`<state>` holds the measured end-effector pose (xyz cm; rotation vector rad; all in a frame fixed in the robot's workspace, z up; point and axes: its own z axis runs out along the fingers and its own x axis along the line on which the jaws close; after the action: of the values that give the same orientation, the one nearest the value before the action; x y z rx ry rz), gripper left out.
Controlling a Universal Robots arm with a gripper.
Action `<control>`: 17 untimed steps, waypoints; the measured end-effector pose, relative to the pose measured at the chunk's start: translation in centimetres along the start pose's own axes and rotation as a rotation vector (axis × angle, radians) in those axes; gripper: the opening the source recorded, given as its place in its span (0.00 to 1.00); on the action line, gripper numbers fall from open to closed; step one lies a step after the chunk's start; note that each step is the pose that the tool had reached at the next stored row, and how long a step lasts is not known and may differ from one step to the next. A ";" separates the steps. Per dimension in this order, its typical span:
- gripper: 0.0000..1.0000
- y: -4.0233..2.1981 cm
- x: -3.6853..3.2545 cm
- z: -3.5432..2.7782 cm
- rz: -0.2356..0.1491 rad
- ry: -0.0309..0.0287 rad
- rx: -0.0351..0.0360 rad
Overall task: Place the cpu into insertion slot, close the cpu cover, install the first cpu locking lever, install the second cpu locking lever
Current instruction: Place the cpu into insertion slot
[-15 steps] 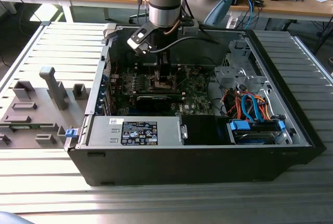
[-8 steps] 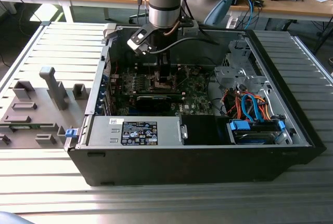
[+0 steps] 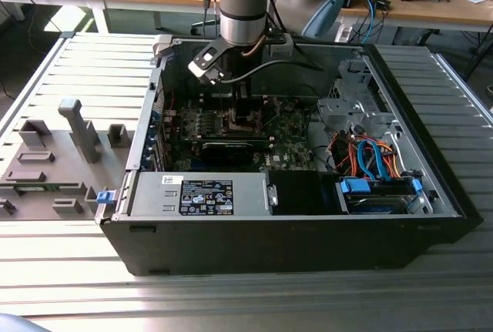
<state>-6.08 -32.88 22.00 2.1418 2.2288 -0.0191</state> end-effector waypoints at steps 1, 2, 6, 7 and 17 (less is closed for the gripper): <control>0.54 0.00 0.00 0.06 0.005 0.0011 0.0002; 0.54 0.00 0.01 0.11 0.008 0.0016 0.0002; 0.54 -0.01 0.02 0.43 0.024 0.0025 0.0009; 0.54 0.00 0.04 0.55 0.024 0.0024 0.0009; 0.54 -0.03 0.09 1.44 0.025 0.0025 0.0011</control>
<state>-6.08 -32.85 20.56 2.1709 2.2039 -0.0168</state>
